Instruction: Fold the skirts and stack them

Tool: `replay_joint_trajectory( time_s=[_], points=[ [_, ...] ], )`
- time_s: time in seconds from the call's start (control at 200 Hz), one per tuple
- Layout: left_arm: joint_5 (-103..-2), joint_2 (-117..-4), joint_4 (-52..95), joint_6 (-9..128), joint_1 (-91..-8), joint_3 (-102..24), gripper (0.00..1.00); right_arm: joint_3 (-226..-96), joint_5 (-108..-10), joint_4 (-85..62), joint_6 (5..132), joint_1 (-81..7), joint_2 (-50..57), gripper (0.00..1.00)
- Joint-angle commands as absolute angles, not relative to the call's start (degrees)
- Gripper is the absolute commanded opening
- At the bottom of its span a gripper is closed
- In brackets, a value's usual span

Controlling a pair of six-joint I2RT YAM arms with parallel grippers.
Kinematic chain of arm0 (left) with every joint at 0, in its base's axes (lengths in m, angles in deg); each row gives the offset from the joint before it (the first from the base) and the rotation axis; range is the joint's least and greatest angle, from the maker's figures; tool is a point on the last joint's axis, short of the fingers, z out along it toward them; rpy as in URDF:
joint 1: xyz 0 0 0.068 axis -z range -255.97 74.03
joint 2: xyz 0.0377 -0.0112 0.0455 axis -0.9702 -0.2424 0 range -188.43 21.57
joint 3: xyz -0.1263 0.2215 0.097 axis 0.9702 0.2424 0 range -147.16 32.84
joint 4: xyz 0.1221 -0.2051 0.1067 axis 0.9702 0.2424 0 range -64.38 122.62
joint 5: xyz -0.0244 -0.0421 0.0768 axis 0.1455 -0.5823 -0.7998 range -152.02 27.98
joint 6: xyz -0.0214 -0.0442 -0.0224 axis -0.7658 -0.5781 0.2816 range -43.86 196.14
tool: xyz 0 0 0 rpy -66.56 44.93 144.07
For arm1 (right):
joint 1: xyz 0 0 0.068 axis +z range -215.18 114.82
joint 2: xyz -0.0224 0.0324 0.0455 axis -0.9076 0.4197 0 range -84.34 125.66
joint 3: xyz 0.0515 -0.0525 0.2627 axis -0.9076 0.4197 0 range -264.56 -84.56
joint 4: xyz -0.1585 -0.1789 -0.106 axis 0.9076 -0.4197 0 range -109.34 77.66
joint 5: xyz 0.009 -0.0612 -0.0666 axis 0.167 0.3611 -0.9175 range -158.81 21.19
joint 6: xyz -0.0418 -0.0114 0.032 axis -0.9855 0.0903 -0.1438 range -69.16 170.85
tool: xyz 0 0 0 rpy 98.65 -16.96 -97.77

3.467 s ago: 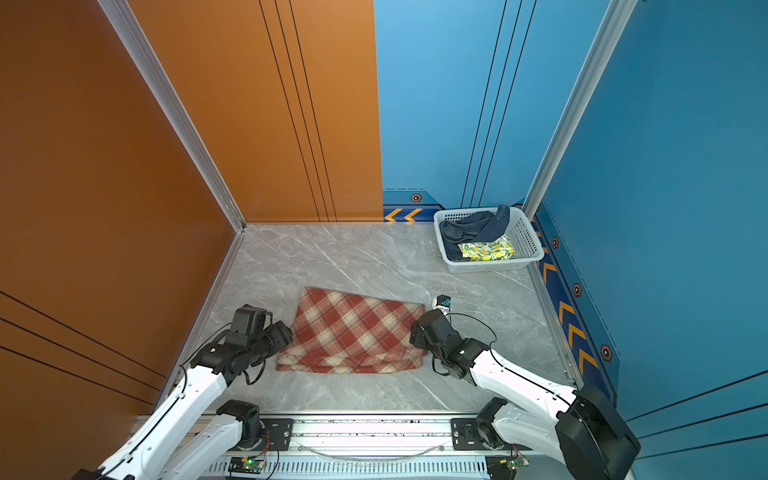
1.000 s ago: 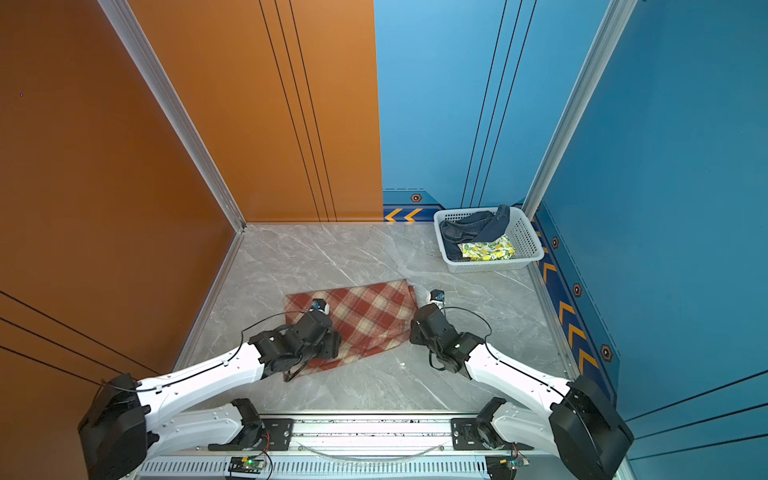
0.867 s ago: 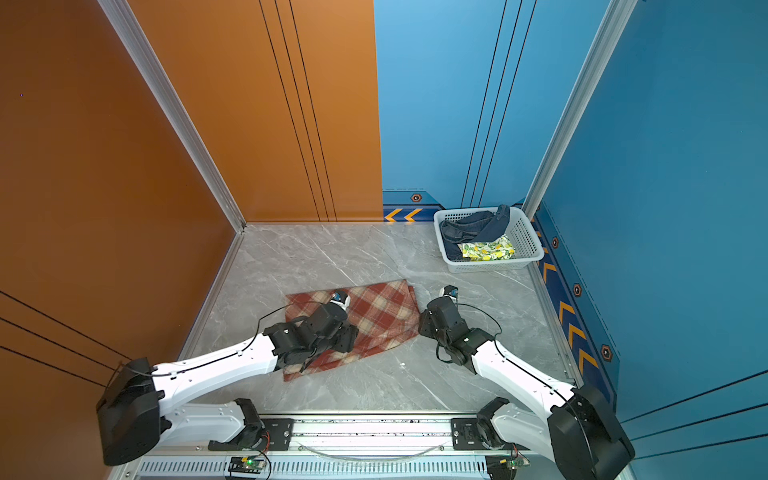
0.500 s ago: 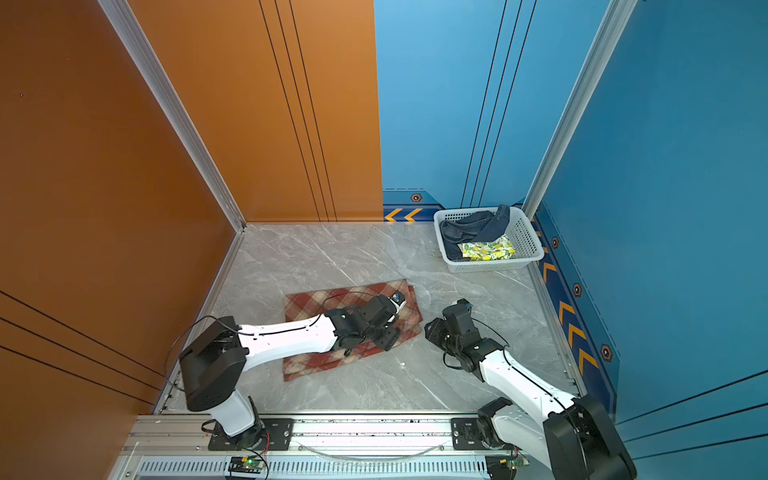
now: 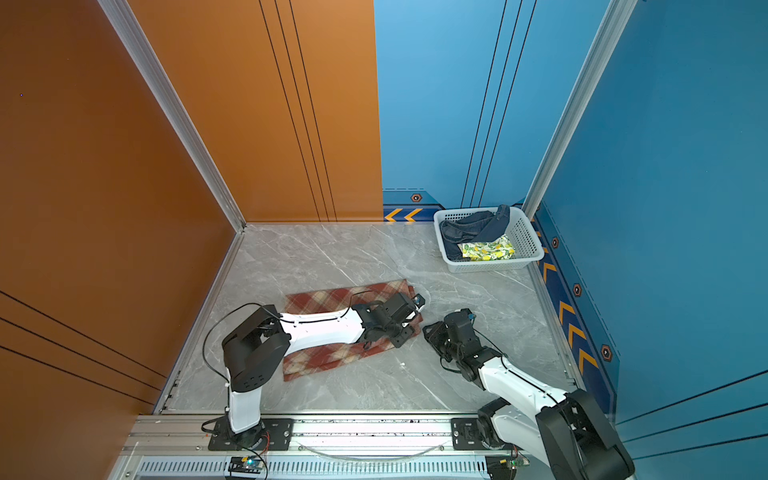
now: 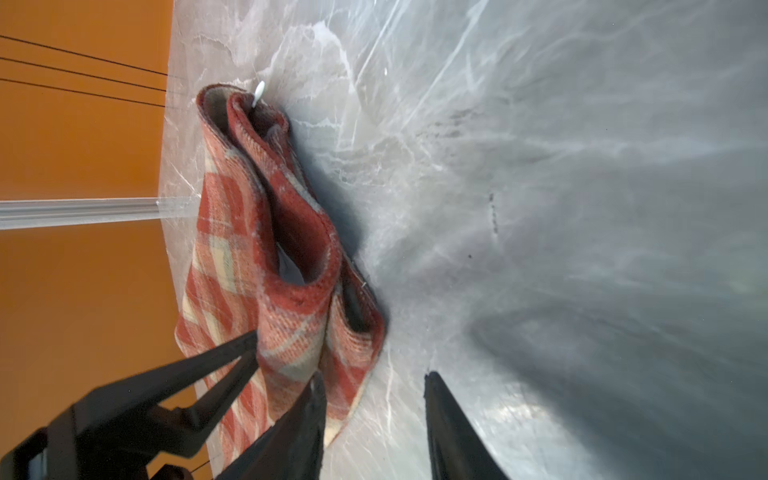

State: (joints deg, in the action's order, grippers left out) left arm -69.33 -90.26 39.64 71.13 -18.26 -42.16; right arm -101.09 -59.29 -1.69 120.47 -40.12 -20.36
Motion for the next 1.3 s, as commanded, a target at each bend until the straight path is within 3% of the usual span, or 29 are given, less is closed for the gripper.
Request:
replay_joint_trajectory(
  time_s=[0.0,0.35,0.476,0.606,0.806,1.031,1.297],
  points=[
    [-68.26,-90.77,41.70,71.42,-18.50,-43.74,0.40,-100.20,-58.09,4.60,124.70,-39.87,-17.26,0.40],
    [-66.91,-90.10,41.11,69.76,-20.05,-42.89,0.20,-100.21,-58.00,14.56,128.82,-36.79,-8.02,0.36],
    [-65.90,-89.54,40.23,69.22,-20.77,-42.22,0.18,-99.96,-58.58,17.45,129.81,-36.00,-5.07,0.33],
    [-65.65,-89.91,40.18,69.20,-20.88,-42.29,0.29,-99.76,-59.59,18.64,130.14,-35.74,-3.66,0.29],
    [-65.27,-90.98,40.39,69.20,-21.08,-43.22,0.30,-99.51,-61.28,19.03,130.03,-35.91,-3.11,0.18],
    [-64.80,-91.71,40.51,69.17,-21.09,-44.04,0.31,-99.33,-62.38,18.95,130.27,-36.10,-3.70,0.14],
    [-65.09,-92.51,40.64,69.37,-20.63,-44.83,0.51,-99.32,-63.59,19.18,130.91,-36.09,-4.28,0.12]
  ],
)
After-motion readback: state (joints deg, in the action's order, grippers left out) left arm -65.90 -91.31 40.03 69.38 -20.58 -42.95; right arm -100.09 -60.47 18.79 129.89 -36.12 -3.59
